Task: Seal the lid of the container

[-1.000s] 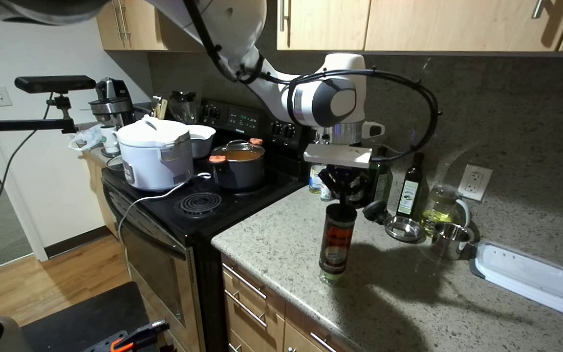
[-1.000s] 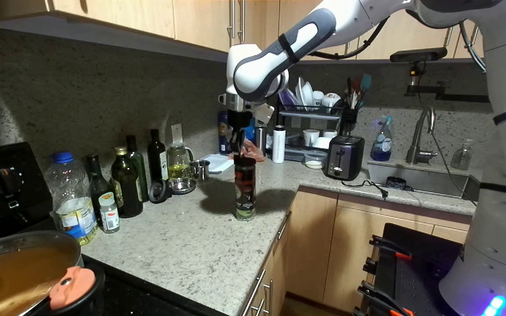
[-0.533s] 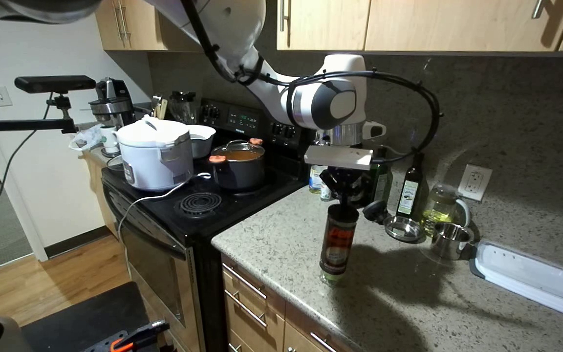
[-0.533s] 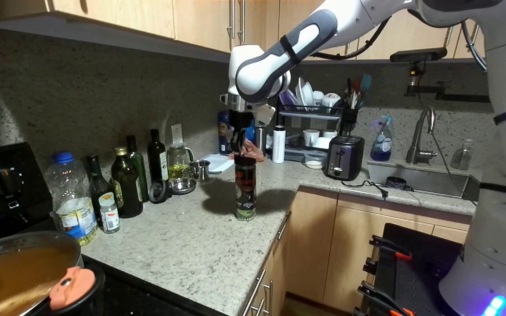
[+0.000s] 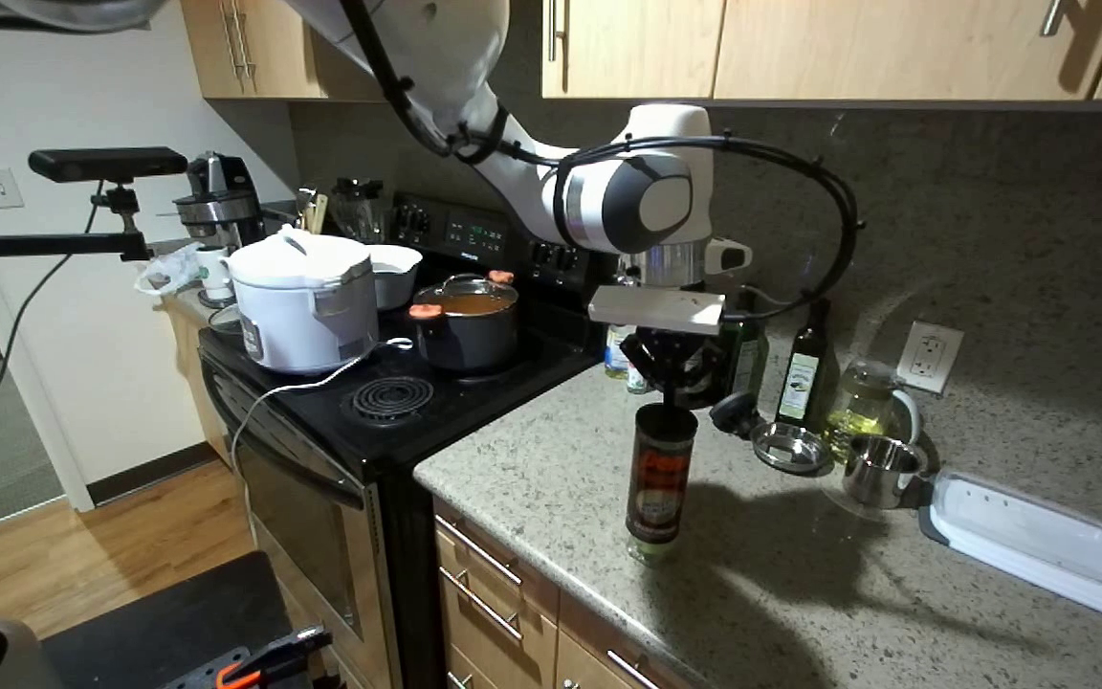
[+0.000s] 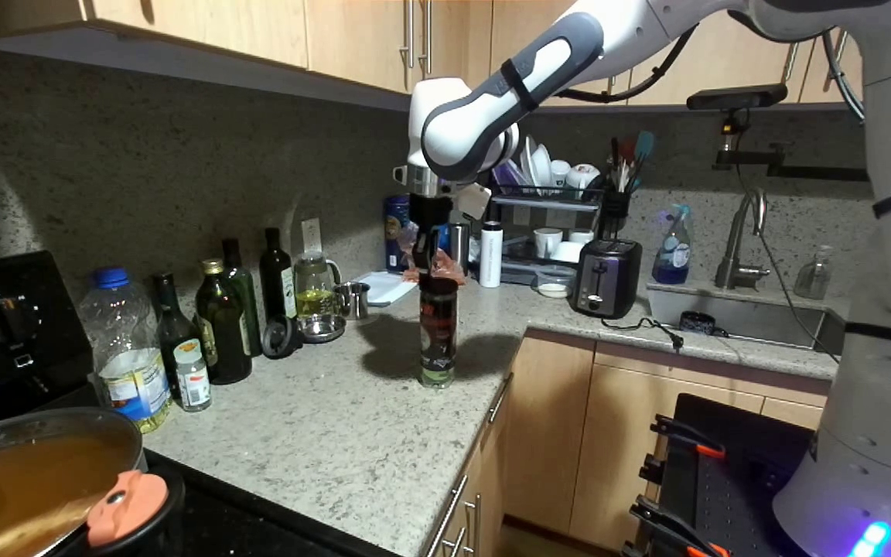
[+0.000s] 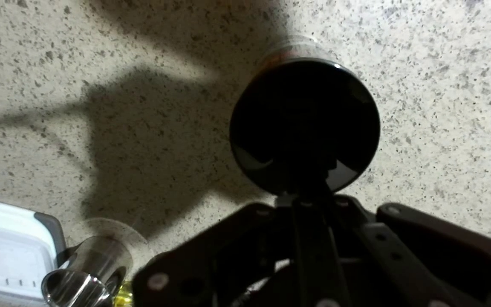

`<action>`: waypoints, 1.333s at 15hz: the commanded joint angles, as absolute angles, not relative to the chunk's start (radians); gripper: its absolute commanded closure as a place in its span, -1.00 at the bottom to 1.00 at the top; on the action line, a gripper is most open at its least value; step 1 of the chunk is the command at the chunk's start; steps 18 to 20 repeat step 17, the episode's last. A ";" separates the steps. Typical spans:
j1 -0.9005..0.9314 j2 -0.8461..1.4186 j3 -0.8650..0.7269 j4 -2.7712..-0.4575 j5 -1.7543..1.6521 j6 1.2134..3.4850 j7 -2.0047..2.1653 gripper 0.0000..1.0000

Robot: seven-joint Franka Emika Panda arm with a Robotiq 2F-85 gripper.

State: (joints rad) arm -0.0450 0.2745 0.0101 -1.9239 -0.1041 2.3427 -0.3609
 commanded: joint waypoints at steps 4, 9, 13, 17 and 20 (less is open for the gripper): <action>-0.053 0.211 0.012 -1.974 -0.103 2.286 -0.388 0.99; -0.045 0.178 0.011 -1.957 -0.116 2.233 -0.385 0.99; -0.040 0.137 0.010 -1.957 -0.117 2.200 -0.385 0.43; -0.041 0.180 0.009 -1.935 -0.106 2.227 -0.369 0.37; -0.041 0.180 0.009 -1.935 -0.106 2.227 -0.369 0.37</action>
